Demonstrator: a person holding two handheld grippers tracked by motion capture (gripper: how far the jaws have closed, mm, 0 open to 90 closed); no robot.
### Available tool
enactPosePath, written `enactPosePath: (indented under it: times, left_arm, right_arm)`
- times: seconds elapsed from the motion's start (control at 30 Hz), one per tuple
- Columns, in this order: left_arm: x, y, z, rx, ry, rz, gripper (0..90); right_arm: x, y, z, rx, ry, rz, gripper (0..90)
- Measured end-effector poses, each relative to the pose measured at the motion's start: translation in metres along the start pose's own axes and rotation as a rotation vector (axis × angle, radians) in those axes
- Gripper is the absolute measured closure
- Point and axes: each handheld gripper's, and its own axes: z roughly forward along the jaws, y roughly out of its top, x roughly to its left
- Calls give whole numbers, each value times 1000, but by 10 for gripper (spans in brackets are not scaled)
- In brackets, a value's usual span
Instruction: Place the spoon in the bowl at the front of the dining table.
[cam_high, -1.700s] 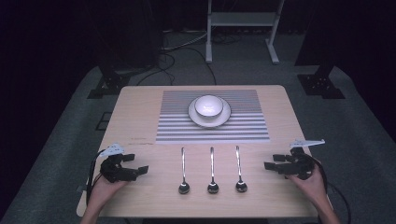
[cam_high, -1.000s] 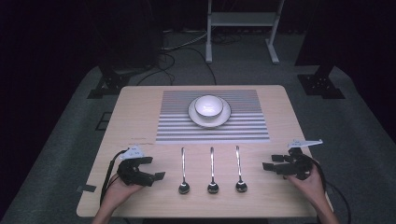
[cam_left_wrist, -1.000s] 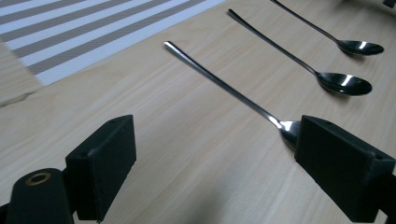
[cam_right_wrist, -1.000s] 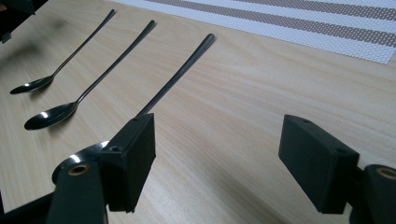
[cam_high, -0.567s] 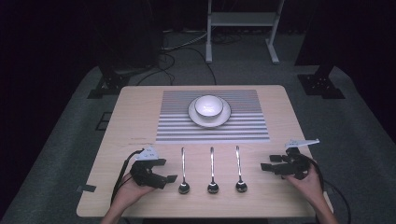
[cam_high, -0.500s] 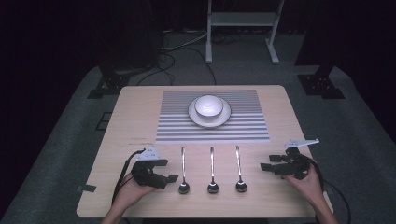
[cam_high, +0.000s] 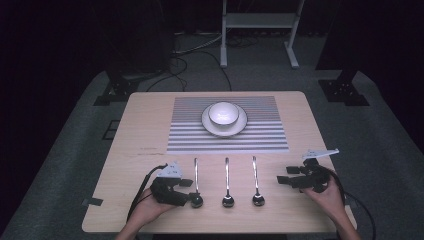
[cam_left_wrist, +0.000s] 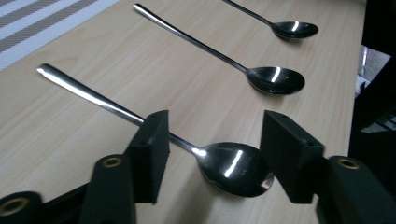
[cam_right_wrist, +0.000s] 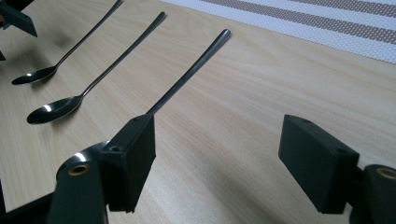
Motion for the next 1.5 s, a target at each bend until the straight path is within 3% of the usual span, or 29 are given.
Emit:
enactPosePath:
  times: [0.03, 0.2, 0.47, 0.6, 0.77, 0.83, 0.97, 1.27, 1.4, 1.5]
  left_arm:
    - [-1, 0, 2, 23, -24, 11, 550]
    - [-4, 0, 4, 40, -57, 36, 702]
    - [-10, -3, 11, 93, -80, 77, 738]
    - [-12, -6, 17, 136, -66, 94, 748]
    - [-15, -8, 22, 178, -30, 148, 751]
    - [-17, -9, 22, 173, -25, 157, 751]
    - [-19, -10, 22, 168, -9, 193, 752]
    - [-20, -11, 22, 156, 9, 226, 751]
    - [-22, -11, 23, 155, 20, 237, 751]
    - [-22, -11, 23, 153, 22, 241, 751]
  right_arm:
    - [1, 0, 1, 7, 1, -1, 259]
    - [3, 1, 1, 9, 1, -10, 262]
    - [6, 1, 3, 21, 4, -14, 271]
    - [7, 3, 3, 12, 15, -12, 270]
    - [14, 9, 5, -3, 52, -12, 269]
    - [17, 13, 9, 7, 73, 1, 264]
    - [26, 22, 16, 37, 102, -19, 268]
    - [40, 61, 33, 27, 241, -15, 264]
    - [45, 77, 41, 57, 263, -28, 263]
    - [48, 83, 44, 71, 250, -44, 263]
